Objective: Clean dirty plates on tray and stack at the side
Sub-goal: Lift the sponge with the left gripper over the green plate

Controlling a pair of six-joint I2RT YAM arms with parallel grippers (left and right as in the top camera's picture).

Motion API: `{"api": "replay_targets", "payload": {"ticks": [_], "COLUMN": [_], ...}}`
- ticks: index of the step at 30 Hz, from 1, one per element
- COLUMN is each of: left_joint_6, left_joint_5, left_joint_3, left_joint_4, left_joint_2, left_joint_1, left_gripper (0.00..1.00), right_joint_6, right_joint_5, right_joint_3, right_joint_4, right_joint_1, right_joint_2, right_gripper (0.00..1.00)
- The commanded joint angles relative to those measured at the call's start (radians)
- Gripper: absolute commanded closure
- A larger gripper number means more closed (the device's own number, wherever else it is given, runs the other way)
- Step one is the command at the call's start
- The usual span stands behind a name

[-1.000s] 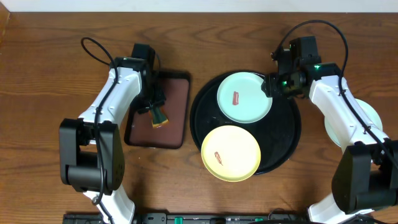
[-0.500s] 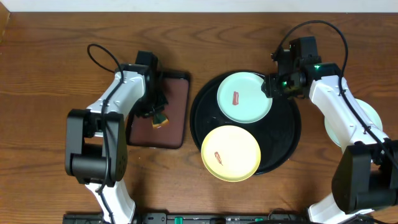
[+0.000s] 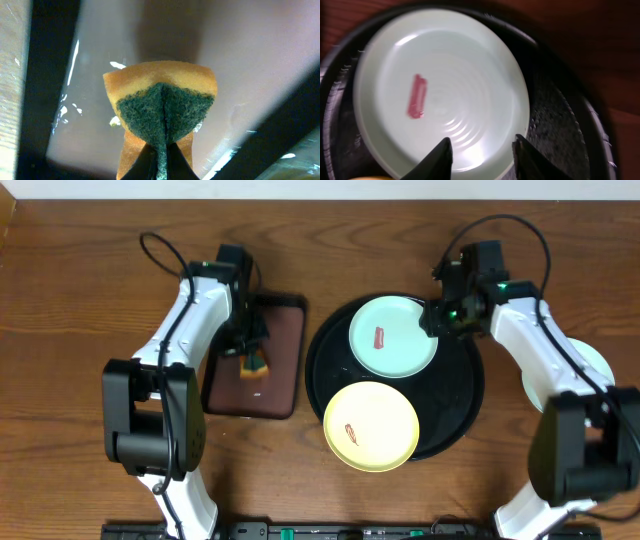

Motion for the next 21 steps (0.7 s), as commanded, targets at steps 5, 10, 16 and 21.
{"api": "replay_targets", "payload": {"ticks": [5,10,16,21], "left_joint_6": [0.041,0.04,0.029,0.029], "left_joint_5": [0.031,0.111,0.122,0.151], "left_joint_3": [0.109,0.119,0.119,0.119], "left_joint_4": [-0.022,0.049,0.104,0.173], "left_joint_2": [-0.062,-0.062,-0.062,-0.062], "left_joint_1": [-0.089,-0.163,-0.232,-0.274], "left_gripper": [0.92,0.93,0.92,0.92], "right_joint_6": [0.035,0.048,0.014,0.049], "right_joint_5": [0.068,0.072,-0.024,0.05], "right_joint_3": [-0.001,-0.001,0.0,0.0], "right_joint_4": [0.025,0.018,-0.007,-0.019], "right_joint_1": [-0.005,-0.005,-0.005,-0.029], "right_joint_2": [0.137,0.163,0.092,0.012], "right_gripper": [0.66,0.69,0.69,0.68]}}
